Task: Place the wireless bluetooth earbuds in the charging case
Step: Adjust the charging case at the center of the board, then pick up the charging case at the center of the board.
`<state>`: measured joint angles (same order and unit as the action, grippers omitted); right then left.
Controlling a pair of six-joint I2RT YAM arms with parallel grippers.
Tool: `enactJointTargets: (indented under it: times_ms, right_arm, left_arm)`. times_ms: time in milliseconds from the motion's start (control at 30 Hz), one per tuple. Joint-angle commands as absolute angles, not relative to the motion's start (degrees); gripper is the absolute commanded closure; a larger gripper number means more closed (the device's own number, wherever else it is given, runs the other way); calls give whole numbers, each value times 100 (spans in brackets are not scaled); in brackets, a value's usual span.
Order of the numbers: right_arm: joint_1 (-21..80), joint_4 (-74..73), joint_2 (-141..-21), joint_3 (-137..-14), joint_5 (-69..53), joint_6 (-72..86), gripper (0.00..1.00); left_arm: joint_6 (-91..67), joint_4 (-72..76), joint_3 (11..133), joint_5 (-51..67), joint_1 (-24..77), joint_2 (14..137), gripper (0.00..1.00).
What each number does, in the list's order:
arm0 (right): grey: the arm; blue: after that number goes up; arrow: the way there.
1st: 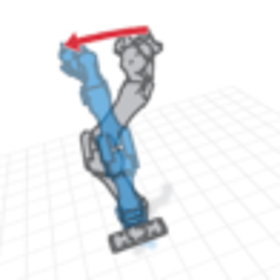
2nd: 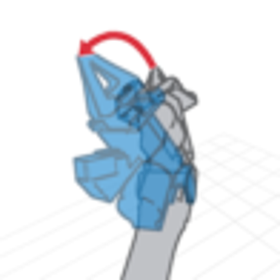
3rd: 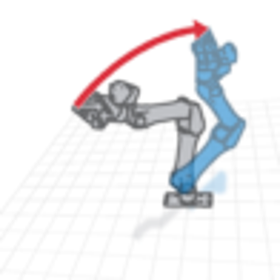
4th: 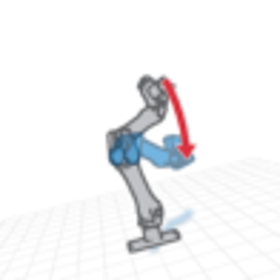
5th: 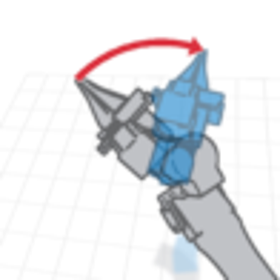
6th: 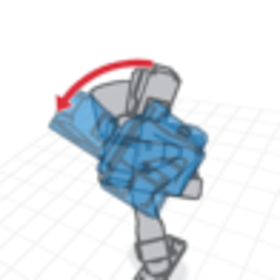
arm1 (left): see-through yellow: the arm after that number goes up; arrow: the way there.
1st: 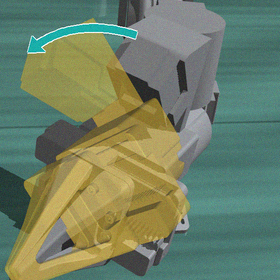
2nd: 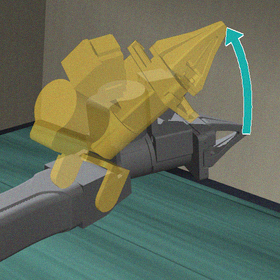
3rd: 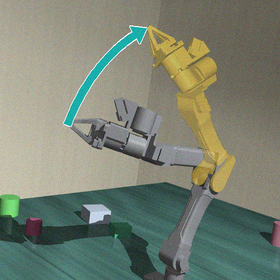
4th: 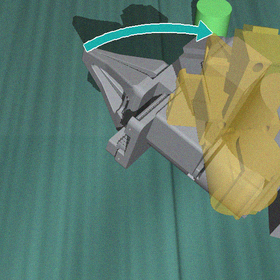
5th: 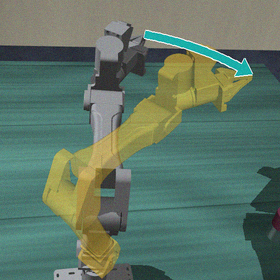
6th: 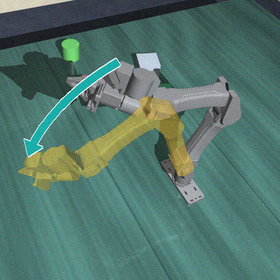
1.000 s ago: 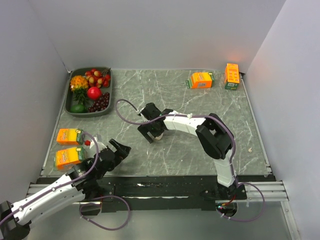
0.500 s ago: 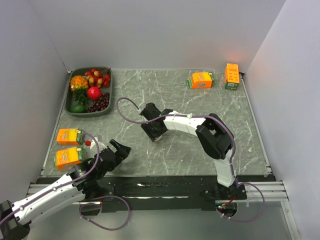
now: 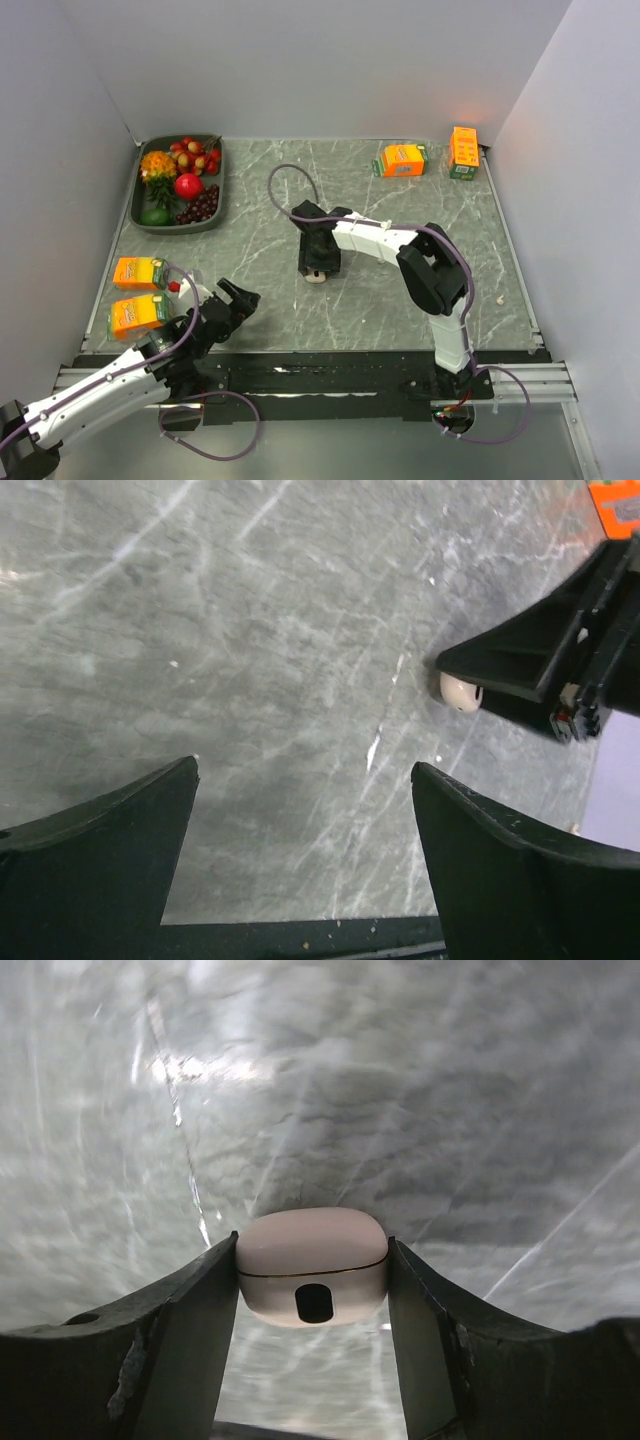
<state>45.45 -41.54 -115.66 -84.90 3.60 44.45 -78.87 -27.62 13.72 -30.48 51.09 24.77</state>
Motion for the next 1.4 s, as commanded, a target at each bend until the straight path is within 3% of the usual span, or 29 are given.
enactJointTargets:
  times_ms: [0,67,100,133,200,233,367,400,500,700,900,1233,1367]
  right_arm:
    - [4483,-4429,-11338,-8516,421,6519,100]
    - [4482,-4430,-11416,-8578,483,6801,100]
    - [4474,-4560,-11452,-8656,649,6916,95]
    - [4465,-4579,-11522,-8675,668,7004,80]
    - [4456,-4614,-11601,-8718,650,7093,68]
    - [4456,-4675,-11671,-8745,650,7084,55]
    - [4447,-4808,-11646,-8676,791,6926,28]
    - [4447,-4834,-11619,-8640,843,6900,16]
    - [4447,-4869,-11426,-8490,1054,6785,5]
    - [4474,-5142,-10637,-8210,1800,6408,1]
    - [4403,-4985,-8958,-7507,2811,5715,1]
    - [4395,-4299,-7464,-6611,2786,4361,1]
    - [4386,-4105,-6708,-6311,2865,4017,1]
  left_arm:
    - [-8129,-2970,1573,-3375,5133,2584,7]
    - [-8174,-3032,1591,-3428,5133,2593,7]
    - [-8209,-3058,1600,-3463,5133,2593,7]
    - [-8218,-3076,1600,-3463,5133,2584,7]
    - [-8209,-3076,1600,-3480,5133,2575,7]
    - [-8200,-3067,1608,-3480,5133,2575,7]
    - [-8060,-3050,1661,-3454,5124,2619,4]
    - [-8033,-3041,1670,-3454,5133,2637,4]
    - [-7937,-3015,1722,-3542,5124,2751,1]
    - [-7235,-2691,2038,-3779,5124,3190,4]
    - [-6557,-2102,2583,-3595,5133,4435,4]
    - [-7617,-520,3304,-3040,5343,6739,3]
    - [-7778,-1060,4477,-3147,5546,8133,4]
